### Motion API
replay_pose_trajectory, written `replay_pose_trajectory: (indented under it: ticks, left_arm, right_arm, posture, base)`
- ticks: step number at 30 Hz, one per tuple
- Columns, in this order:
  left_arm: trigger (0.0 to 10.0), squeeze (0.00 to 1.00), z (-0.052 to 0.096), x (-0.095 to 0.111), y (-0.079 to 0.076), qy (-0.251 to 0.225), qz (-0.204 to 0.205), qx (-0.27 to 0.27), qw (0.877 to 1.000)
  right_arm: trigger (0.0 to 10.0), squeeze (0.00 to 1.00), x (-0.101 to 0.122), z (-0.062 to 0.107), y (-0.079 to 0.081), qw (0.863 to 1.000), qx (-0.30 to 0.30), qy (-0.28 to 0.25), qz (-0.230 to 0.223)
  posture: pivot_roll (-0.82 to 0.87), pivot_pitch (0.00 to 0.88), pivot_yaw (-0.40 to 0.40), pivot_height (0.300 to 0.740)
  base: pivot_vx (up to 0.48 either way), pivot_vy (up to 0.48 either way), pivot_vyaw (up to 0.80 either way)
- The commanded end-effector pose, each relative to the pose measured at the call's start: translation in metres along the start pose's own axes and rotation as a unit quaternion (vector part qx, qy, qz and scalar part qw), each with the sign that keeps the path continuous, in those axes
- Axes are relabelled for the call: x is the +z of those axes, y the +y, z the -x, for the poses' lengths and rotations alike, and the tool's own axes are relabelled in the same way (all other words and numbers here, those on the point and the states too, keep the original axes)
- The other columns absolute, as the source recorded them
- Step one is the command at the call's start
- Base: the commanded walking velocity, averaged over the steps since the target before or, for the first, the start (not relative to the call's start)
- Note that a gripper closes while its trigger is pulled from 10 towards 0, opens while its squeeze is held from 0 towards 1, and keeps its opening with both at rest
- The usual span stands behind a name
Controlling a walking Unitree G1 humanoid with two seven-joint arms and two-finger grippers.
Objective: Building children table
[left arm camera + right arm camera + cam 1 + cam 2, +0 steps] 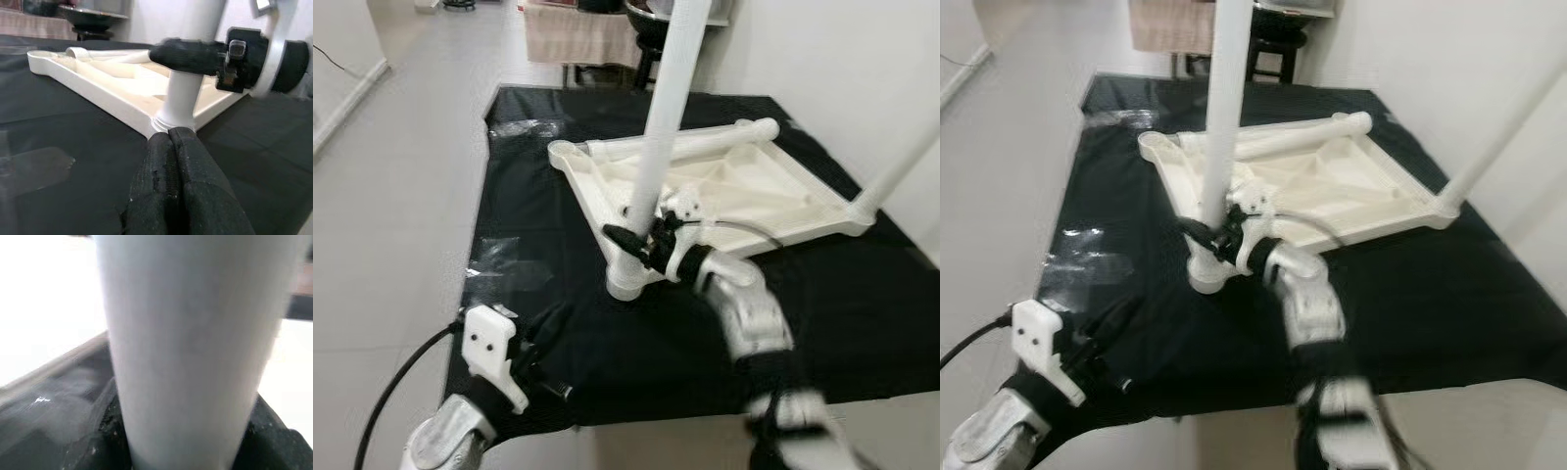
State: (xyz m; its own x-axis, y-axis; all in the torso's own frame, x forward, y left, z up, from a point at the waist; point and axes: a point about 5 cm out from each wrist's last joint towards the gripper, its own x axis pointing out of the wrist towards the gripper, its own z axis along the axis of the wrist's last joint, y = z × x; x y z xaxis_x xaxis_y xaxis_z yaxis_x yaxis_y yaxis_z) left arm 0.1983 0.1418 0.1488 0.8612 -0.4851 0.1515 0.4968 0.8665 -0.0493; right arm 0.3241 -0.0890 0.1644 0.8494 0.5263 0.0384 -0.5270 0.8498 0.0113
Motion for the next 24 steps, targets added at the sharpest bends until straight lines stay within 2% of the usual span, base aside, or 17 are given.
replay_pose_trajectory:
  ticks: [1, 3, 7, 8, 9, 10, 11, 12, 13, 14, 15, 17, 18, 19, 20, 21, 24]
  left_arm:
    - [10.0, 0.0, 0.0, -0.001, 0.0, 0.004, 0.003, -0.005, 1.0]
    - [10.0, 0.0, -0.001, -0.002, 0.0, 0.004, 0.003, -0.005, 1.0]
    - [10.0, 0.0, -0.005, -0.003, 0.001, 0.002, -0.001, -0.005, 1.0]
    - [10.0, 0.0, -0.005, -0.003, 0.001, 0.001, -0.002, -0.003, 1.0]
    - [10.0, 0.0, -0.005, -0.003, 0.001, 0.001, -0.002, -0.003, 1.0]
    - [10.0, 0.0, -0.006, -0.003, 0.001, 0.0, -0.003, 0.0, 1.0]
    - [10.0, 0.0, -0.006, -0.003, 0.001, 0.0, -0.003, 0.0, 1.0]
    - [10.0, 0.0, -0.007, -0.004, 0.001, -0.001, -0.004, 0.001, 1.0]
    - [10.0, 0.0, -0.007, -0.004, 0.001, -0.001, -0.004, 0.001, 1.0]
    - [10.0, 0.0, -0.008, -0.004, 0.001, -0.001, -0.003, 0.0, 1.0]
    - [10.0, 0.0, -0.008, -0.004, 0.001, -0.001, -0.003, 0.0, 1.0]
    - [10.0, 0.0, -0.009, -0.005, 0.0, 0.0, 0.0, -0.005, 1.0]
    - [10.0, 0.0, -0.009, -0.005, 0.0, 0.0, 0.0, -0.005, 1.0]
    - [10.0, 0.0, -0.009, -0.005, 0.0, 0.0, 0.0, -0.005, 1.0]
    - [10.0, 0.0, -0.009, -0.005, 0.0, 0.0, 0.0, -0.005, 1.0]
    - [10.0, 0.0, -0.009, -0.005, -0.001, 0.0, 0.0, -0.006, 1.0]
    - [10.0, 0.0, -0.009, -0.005, -0.001, 0.001, 0.0, -0.006, 1.0]
  right_arm:
    - [0.0, 0.0, -0.017, 0.01, 0.013, 0.999, -0.028, 0.042, 0.012]
    - [0.0, 0.0, -0.023, 0.011, 0.028, 0.999, 0.005, 0.049, 0.014]
    - [0.0, 0.0, -0.017, -0.004, 0.012, 0.999, 0.01, 0.046, 0.025]
    - [4.9, 0.0, -0.015, -0.008, 0.006, 0.998, 0.008, 0.053, 0.033]
    - [4.9, 0.0, -0.015, -0.008, 0.006, 0.998, 0.008, 0.053, 0.033]
    - [10.0, 0.0, -0.013, -0.009, 0.003, 0.998, 0.014, 0.055, 0.029]
    - [10.0, 0.0, -0.013, -0.009, 0.003, 0.998, 0.014, 0.055, 0.029]
    - [10.0, 0.23, -0.011, -0.01, 0.001, 0.997, 0.037, 0.057, 0.029]
    - [10.0, 0.23, -0.011, -0.01, 0.001, 0.997, 0.037, 0.057, 0.029]
    - [10.0, 1.0, -0.007, -0.013, -0.004, 0.996, 0.063, 0.056, 0.024]
    - [10.0, 1.0, -0.007, -0.013, -0.004, 0.996, 0.063, 0.056, 0.024]
    - [10.0, 1.0, 0.017, -0.021, -0.012, 0.976, 0.214, 0.032, 0.019]
    - [10.0, 1.0, 0.017, -0.021, -0.012, 0.976, 0.214, 0.032, 0.019]
    - [10.0, 0.78, 0.022, -0.019, -0.009, 0.966, 0.256, 0.027, 0.024]
    - [10.0, 0.78, 0.022, -0.019, -0.009, 0.966, 0.256, 0.027, 0.024]
    - [10.0, 0.0, 0.023, -0.018, -0.008, 0.954, 0.296, 0.031, 0.028]
    - [10.0, 0.0, 0.022, -0.022, -0.008, 0.931, 0.356, 0.056, 0.051]
  posture:
    - [0.09, 0.083, -0.108, 0.74]
    - [0.09, 0.08, -0.11, 0.74]
    - [0.1, 0.065, -0.128, 0.74]
    - [0.1, 0.064, -0.13, 0.74]
    - [0.1, 0.064, -0.13, 0.74]
    - [0.1, 0.058, -0.131, 0.74]
    - [0.1, 0.058, -0.131, 0.74]
    - [0.1, 0.057, -0.13, 0.74]
    - [0.1, 0.057, -0.13, 0.74]
    - [0.1, 0.056, -0.13, 0.74]
    - [0.1, 0.056, -0.13, 0.74]
    - [0.1, 0.05, -0.124, 0.74]
    - [0.1, 0.05, -0.124, 0.74]
    - [0.11, 0.049, -0.124, 0.74]
    - [0.11, 0.049, -0.124, 0.74]
    - [0.12, 0.048, -0.124, 0.74]
    - [0.12, 0.048, -0.126, 0.74]
  base:
    - [0.0, 0.0, 0.0]
    - [0.0, 0.0, 0.0]
    - [0.0, 0.0, 0.0]
    - [0.0, 0.0, 0.0]
    - [0.0, 0.0, 0.0]
    - [0.0, 0.0, 0.0]
    - [0.0, 0.0, 0.0]
    - [0.0, 0.0, 0.0]
    - [0.0, 0.0, 0.0]
    - [0.0, 0.0, 0.0]
    - [0.0, 0.0, 0.0]
    - [0.0, 0.0, 0.0]
    - [0.0, 0.0, 0.0]
    - [0.0, 0.0, 0.0]
    - [0.0, 0.0, 0.0]
    - [0.0, 0.0, 0.0]
    - [0.0, 0.0, 0.0]
